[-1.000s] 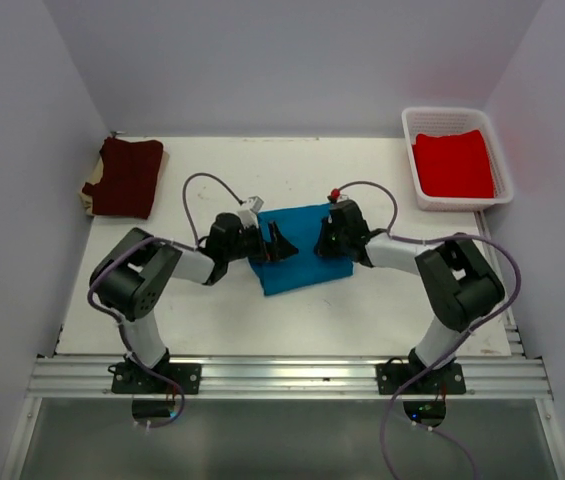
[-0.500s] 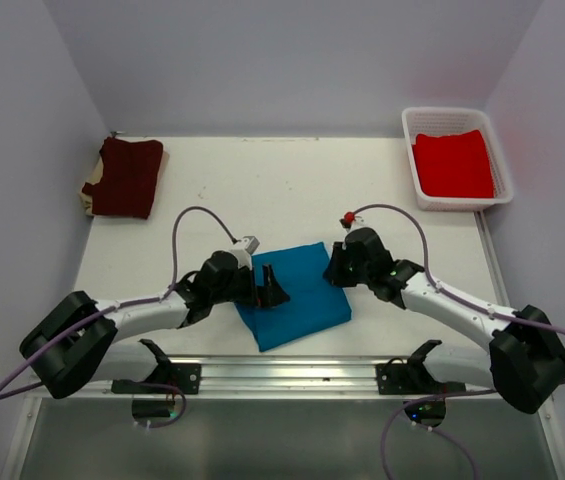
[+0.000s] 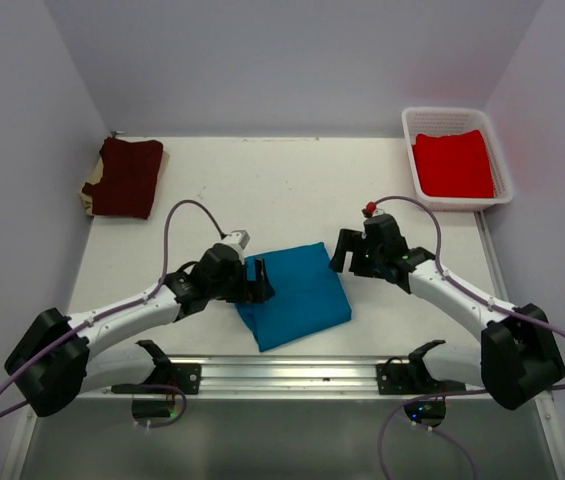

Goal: Fold and stack the t-shirts
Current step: Fold the long partially folded tshirt into a neat square

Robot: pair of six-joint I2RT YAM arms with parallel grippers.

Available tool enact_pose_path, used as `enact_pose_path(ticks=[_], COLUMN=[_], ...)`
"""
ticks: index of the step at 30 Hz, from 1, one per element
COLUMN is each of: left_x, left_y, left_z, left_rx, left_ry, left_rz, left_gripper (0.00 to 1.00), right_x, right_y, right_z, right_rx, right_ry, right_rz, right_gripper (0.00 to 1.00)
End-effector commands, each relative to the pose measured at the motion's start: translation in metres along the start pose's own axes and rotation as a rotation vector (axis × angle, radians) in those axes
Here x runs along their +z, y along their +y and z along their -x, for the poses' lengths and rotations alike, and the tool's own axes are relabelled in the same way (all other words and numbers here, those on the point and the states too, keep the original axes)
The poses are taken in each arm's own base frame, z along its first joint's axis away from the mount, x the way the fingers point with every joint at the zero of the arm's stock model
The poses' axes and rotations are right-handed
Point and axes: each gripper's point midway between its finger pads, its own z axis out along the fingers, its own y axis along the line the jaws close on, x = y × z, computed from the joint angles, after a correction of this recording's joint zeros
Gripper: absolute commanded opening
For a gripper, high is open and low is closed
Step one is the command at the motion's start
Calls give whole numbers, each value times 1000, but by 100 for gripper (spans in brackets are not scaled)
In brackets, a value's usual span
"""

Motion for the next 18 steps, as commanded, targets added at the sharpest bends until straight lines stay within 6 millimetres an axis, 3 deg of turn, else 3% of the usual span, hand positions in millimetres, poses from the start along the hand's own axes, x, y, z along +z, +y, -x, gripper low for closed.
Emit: enact_pose_path(ticks=[1,4,12,15,16,18], left_x=[-16,-28,-24,-20,-18,-16], left_y=[16,21,47,54,57,61], left_z=[-7,-15,-68,-78,-80,-88], left_rx=[-30,-60,-178,-209,-215,-224], left_ry=[9,12,92,82,78,87], left_rz=[96,127,162,160,164,164], left_gripper=[100,100,100,100,100,100], right_x=[2,-1,11,6,3,-4], right_y=[-8,1,19,22,26,33], right_z=[-8,-11,-25,-19,-15,-9], right_rx=[32,27,39,42,39,29], right_ry=[53,70,151,115,98,79], right_rz=[25,80,187,202,223,254], right_gripper=[89,87,72,40,3,0])
